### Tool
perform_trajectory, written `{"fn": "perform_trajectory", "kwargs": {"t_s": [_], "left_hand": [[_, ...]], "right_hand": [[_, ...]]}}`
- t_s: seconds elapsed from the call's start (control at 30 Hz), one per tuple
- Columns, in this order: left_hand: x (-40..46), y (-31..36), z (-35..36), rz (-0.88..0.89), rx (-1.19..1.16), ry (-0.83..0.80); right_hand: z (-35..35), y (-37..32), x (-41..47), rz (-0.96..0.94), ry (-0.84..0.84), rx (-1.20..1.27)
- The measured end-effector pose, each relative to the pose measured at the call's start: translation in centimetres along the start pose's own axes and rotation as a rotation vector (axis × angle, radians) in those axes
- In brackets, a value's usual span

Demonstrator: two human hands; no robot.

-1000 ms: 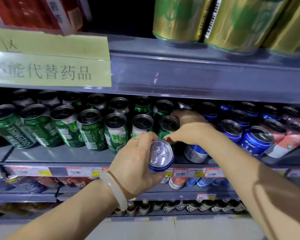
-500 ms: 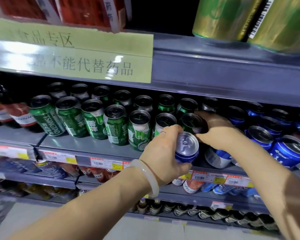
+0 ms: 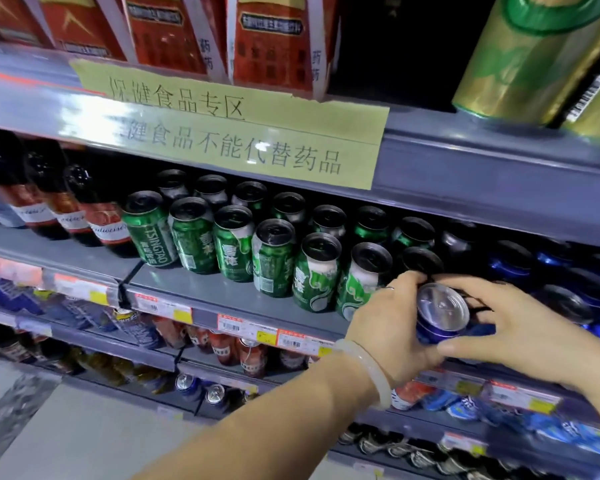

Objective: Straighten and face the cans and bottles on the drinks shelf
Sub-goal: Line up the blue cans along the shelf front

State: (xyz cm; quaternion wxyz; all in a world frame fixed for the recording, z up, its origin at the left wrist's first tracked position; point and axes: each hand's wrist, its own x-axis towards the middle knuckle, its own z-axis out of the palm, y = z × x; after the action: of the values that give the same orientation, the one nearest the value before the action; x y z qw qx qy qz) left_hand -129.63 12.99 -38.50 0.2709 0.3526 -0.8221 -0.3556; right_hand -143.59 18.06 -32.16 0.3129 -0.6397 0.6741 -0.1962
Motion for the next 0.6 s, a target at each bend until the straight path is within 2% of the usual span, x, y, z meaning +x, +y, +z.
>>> {"fn": "perform_trajectory", "kwargs": {"t_s": [0.23, 0.33, 0.43, 0.6], "left_hand": [[0.9, 0.4, 1.7, 0.081, 0.010, -0.017], [1.8, 0.8, 2.1, 0.126, 0.126, -0.059], [2.5, 0.9, 2.3, 0.112, 0.206, -0.087], [2.8, 1.2, 2.0, 0.077, 0.209, -0.101]], "right_hand": [[-0.7, 1.8, -1.2, 0.020, 0.182, -0.089], [-0.8, 2.5, -1.7, 0.063, 0.255, -0.172], [-1.7, 3.8, -2.7, 0.106, 0.250, -0.275], [-2.3, 5.1, -3.0, 0.295, 0.205, -0.427]]}}
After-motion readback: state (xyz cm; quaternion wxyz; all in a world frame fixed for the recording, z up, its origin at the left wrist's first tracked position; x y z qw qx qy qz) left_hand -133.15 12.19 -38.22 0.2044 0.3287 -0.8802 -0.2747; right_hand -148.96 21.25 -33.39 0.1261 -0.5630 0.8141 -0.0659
